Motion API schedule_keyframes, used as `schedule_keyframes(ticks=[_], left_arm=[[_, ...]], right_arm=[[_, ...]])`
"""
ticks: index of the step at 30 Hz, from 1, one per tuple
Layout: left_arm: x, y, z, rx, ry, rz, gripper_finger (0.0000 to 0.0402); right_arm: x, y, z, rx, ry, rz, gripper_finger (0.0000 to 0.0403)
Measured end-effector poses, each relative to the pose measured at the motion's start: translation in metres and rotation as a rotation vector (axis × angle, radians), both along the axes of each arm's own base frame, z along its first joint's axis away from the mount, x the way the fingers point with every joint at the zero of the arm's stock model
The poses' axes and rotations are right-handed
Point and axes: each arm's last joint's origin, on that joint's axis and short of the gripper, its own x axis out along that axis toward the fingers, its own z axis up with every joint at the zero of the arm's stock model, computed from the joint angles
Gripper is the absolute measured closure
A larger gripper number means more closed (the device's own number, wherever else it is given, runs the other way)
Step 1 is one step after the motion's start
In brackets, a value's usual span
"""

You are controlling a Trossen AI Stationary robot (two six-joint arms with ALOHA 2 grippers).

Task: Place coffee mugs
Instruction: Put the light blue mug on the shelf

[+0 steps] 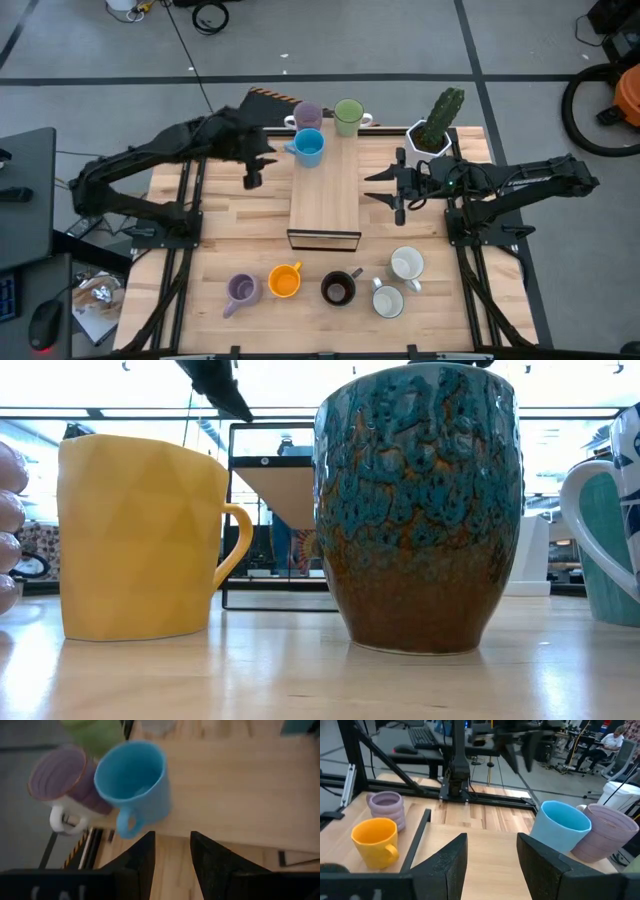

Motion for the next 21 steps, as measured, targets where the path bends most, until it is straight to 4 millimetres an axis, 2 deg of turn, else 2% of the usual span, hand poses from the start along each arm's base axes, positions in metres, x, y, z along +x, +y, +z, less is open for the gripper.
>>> schedule_keyframes(ticks=[5,9,21], left_arm=[[-0.017,-0.021,-0.009,0.002,-0.164,-0.025,0.0271],[-0.025,-0.033,-0.026,-0.054,-0.250,-0.023,0.0271],[-0.018,-0.061,-0.115,-0.212,-0.408,-0.063,0.0271]], right_arm=[[0.015,0.001,-0.007,0.007,0.007,-0.001,0.0226],[0.030,-0.001,-0.012,-0.003,-0.014,-0.009,0.0227],[0.063,-0.026,-0.032,0.075,-0.029,-0.012,0.0227]])
